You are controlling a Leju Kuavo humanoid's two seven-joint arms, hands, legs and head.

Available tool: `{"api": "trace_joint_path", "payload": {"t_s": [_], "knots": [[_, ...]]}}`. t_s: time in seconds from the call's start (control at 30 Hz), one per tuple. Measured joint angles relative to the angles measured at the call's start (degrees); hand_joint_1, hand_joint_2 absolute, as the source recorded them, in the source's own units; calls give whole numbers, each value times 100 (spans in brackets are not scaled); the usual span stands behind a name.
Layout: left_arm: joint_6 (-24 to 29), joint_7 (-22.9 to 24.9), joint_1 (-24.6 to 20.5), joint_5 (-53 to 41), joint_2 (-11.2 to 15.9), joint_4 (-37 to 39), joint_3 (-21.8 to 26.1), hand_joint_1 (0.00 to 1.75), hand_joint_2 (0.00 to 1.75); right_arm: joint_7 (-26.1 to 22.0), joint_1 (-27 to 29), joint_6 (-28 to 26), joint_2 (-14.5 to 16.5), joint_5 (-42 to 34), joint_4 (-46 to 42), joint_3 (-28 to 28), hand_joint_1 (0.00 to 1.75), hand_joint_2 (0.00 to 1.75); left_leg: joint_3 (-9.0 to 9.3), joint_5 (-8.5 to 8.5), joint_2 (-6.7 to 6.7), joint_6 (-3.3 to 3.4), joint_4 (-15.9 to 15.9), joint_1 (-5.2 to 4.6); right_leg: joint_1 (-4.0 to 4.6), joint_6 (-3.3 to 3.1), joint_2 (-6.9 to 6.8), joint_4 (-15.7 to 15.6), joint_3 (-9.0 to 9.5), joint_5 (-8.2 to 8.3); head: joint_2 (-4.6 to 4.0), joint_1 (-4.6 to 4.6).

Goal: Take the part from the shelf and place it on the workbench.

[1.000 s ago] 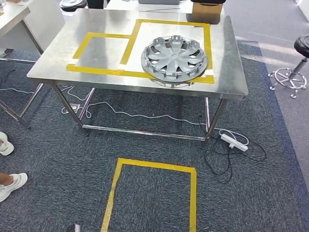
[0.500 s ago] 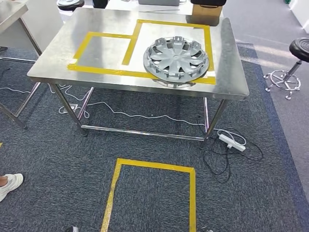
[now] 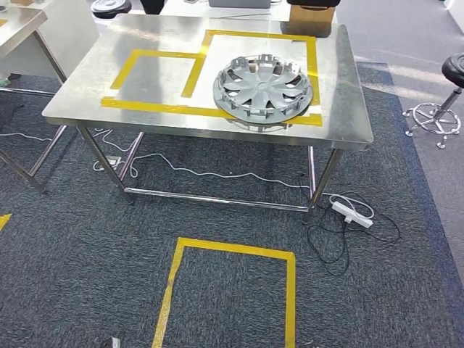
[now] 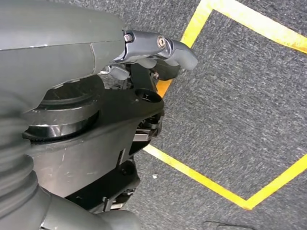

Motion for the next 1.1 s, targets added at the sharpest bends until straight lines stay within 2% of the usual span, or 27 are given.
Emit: {"api": "trace_joint_path", "payload": {"t_s": [1.1], "knots": [[0, 0, 0, 0, 0, 0, 0, 0, 175, 0, 0, 0, 0, 0, 0, 0, 0, 0, 0, 0, 0, 0, 0, 0, 0, 0, 0, 0, 0, 0, 0, 0]]}}
